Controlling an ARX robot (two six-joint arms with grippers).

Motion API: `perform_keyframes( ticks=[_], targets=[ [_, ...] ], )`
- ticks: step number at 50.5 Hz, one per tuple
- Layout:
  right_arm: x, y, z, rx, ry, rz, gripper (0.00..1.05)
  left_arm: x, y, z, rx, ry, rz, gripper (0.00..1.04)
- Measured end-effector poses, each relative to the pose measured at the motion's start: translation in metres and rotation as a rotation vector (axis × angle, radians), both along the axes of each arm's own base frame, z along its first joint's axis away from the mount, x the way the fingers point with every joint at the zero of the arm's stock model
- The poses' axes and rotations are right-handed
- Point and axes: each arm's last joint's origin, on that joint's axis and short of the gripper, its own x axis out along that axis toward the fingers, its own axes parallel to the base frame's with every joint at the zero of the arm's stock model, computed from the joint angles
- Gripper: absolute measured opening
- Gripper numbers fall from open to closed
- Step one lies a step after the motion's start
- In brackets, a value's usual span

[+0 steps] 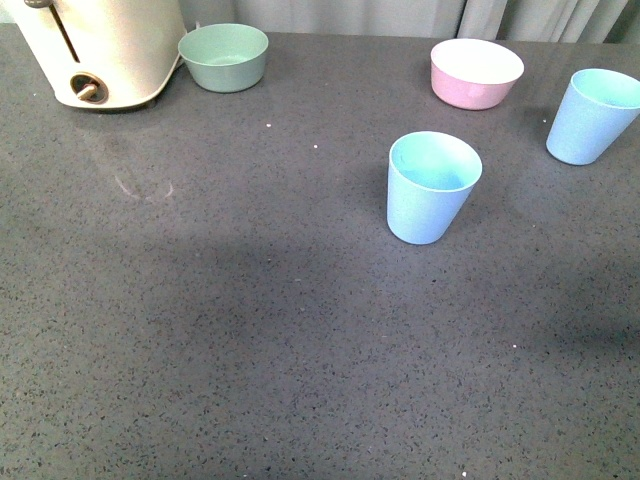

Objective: Stack blue cups with both arms

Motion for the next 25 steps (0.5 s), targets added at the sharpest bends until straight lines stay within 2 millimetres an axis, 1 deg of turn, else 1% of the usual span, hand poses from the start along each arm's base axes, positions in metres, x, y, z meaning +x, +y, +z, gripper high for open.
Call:
perform_keyframes(
  ticks=[4, 25],
  targets=[
    [0.000, 0.000, 0.000, 0.000, 0.000, 0.000, 0.96, -0.007, 0.003, -0.003, 0.000, -0.002, 0.015, 0.02],
    [0.000, 0.000, 0.000, 0.000, 0.000, 0.000, 0.96, -0.035, 0.003, -0.015, 0.000, 0.001, 0.005, 0.02]
  ],
)
